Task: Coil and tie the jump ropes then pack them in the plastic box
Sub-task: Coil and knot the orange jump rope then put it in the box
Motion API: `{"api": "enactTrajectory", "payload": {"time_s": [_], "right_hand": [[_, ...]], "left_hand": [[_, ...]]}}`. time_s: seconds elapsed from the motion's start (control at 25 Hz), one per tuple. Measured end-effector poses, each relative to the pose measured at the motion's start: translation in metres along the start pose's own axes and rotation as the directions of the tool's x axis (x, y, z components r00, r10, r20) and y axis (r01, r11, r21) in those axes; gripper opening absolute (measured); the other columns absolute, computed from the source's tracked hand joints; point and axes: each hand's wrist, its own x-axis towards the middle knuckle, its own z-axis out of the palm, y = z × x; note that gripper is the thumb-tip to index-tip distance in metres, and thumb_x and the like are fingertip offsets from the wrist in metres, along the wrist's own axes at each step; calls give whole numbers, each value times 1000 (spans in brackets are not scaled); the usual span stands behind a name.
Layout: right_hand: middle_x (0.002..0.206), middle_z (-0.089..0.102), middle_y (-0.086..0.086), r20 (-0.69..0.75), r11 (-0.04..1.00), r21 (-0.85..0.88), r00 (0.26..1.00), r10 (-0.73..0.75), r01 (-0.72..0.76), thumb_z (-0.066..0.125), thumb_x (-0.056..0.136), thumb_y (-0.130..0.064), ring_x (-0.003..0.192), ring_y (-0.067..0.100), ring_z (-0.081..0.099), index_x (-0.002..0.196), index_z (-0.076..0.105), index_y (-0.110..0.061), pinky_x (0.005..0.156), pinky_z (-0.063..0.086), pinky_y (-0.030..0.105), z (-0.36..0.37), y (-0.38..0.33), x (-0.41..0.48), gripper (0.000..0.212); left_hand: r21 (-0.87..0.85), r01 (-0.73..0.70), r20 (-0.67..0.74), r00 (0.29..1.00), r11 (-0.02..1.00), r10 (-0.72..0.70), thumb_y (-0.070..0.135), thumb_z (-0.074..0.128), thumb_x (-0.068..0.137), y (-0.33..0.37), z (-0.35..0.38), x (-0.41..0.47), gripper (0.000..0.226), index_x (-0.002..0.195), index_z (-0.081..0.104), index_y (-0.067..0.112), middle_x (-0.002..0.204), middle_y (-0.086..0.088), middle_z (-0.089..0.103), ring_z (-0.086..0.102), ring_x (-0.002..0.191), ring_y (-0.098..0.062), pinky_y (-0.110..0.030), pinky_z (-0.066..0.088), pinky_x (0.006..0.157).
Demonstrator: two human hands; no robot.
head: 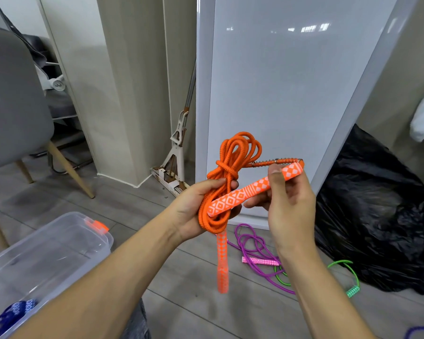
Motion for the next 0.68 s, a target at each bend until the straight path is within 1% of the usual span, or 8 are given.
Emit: {"api": "enactTrajectory", "payload": {"time_s": [0.08,0.16,0.28,0.36,0.4,0.52,0.6,0.68], "right_hand": [[74,61,13,24,988,-98,993,-117,119,53,103,-18,48,25,67,98,55,-12,52,55,34,0,0,-2,9],[75,63,1,86,970,-157,981,-173,185,55,102,-20,52,25,69,98,54,-13,54,57,34,3,3,-5,8],[75,67,-3,163,947,-274,979,-126,168,59,100,-30,58,23,71,98,56,-21,60,59,40,5,15,-5,9],[75,69,-2,201,915,-389,979,-32,110,59,99,-35,59,19,71,98,58,-26,61,57,38,5,26,-2,9],[74,68,-2,206,899,-433,978,38,56,58,99,-36,58,16,70,97,59,-27,60,55,33,3,31,0,9],[70,63,-8,282,783,-622,936,210,12,54,99,-42,64,8,62,95,57,-27,58,42,24,4,46,-3,15],[74,61,-6,316,741,-672,903,290,-3,54,98,-46,72,15,58,94,56,-24,60,41,29,12,55,-11,22],[83,62,-3,260,731,-679,909,327,-69,56,94,-54,79,20,60,95,53,-22,62,41,34,15,54,-13,32]], "left_hand": [[50,-37,-19,999,998,38,14,61,89,-1,-2,2,16,101,71,9,91,-7,68,63,82,-23,-45,53,85],[108,-88,-70,993,990,96,13,61,90,-5,-8,8,20,107,69,5,94,-13,66,63,79,-25,-43,53,82],[370,-142,-195,954,918,227,18,63,91,-14,-10,12,30,115,64,2,89,-14,66,61,73,-21,-32,49,71],[540,-135,-171,949,831,266,17,61,96,-21,-11,11,21,114,62,7,79,-8,69,63,68,-18,-31,51,67],[577,-127,-161,951,807,265,15,59,98,-23,-10,11,18,115,61,9,81,-10,70,66,70,-21,-34,54,69],[502,-141,-298,898,853,324,5,53,100,-30,-8,18,16,113,62,3,92,-14,68,66,83,-27,-36,55,77],[422,-155,-426,836,893,346,3,50,100,-31,-5,21,13,104,63,5,86,-12,64,62,81,-25,-39,53,79],[385,-152,-483,807,910,339,4,50,100,-27,-4,23,14,99,63,8,85,-12,63,60,82,-26,-44,52,84]]}}
